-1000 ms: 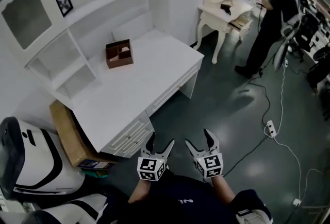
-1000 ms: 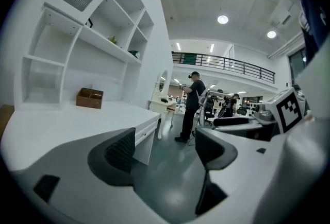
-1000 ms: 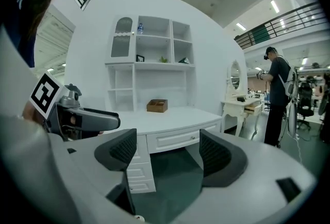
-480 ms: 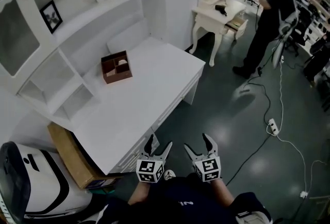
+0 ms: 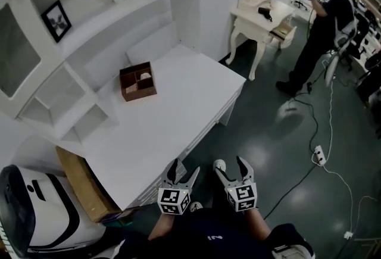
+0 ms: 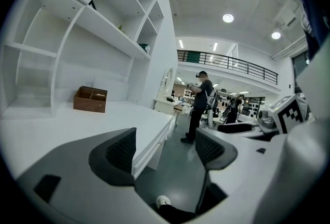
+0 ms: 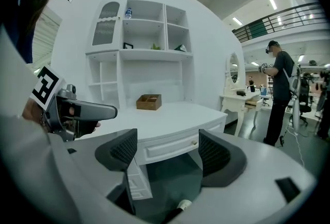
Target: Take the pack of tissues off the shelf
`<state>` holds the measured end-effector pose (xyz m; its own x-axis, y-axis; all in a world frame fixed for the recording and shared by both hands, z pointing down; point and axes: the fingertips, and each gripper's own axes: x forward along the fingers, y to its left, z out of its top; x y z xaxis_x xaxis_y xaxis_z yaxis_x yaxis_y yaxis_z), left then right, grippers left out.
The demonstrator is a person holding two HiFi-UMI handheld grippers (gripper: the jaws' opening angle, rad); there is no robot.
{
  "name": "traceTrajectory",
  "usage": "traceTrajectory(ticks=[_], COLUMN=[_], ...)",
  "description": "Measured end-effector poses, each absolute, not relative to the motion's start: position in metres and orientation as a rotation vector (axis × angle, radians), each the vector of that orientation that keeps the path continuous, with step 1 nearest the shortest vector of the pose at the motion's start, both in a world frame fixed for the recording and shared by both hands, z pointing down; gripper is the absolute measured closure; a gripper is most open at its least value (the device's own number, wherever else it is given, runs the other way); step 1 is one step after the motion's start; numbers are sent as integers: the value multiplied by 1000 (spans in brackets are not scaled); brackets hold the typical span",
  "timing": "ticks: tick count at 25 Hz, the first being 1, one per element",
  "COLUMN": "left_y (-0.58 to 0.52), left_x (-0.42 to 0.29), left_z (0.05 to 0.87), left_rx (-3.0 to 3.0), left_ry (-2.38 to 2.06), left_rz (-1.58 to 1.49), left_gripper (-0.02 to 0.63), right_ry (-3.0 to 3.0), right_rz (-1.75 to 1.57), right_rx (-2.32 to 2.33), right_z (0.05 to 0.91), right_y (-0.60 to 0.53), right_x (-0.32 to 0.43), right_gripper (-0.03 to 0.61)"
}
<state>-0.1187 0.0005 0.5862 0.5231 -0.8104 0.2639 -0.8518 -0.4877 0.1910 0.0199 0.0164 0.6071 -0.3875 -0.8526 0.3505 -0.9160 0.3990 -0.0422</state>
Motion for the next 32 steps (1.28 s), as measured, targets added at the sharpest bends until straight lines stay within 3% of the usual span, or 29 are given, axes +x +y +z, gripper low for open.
traceTrajectory(ticks=[16, 32], left_y=[-199, -313], left_x=[-104, -80], left_z=[564, 558], left_rx=[2309, 2171], left_ry=[-1698, -1817], left_rz=[108, 89], left_gripper=[267, 267], right_ry=[-2549, -2666], right_rz=[187, 167], right_rx=[1261, 1047], right_z=[576, 560], right_y=[-227, -357], right_x=[44, 49], right_gripper=[218, 225])
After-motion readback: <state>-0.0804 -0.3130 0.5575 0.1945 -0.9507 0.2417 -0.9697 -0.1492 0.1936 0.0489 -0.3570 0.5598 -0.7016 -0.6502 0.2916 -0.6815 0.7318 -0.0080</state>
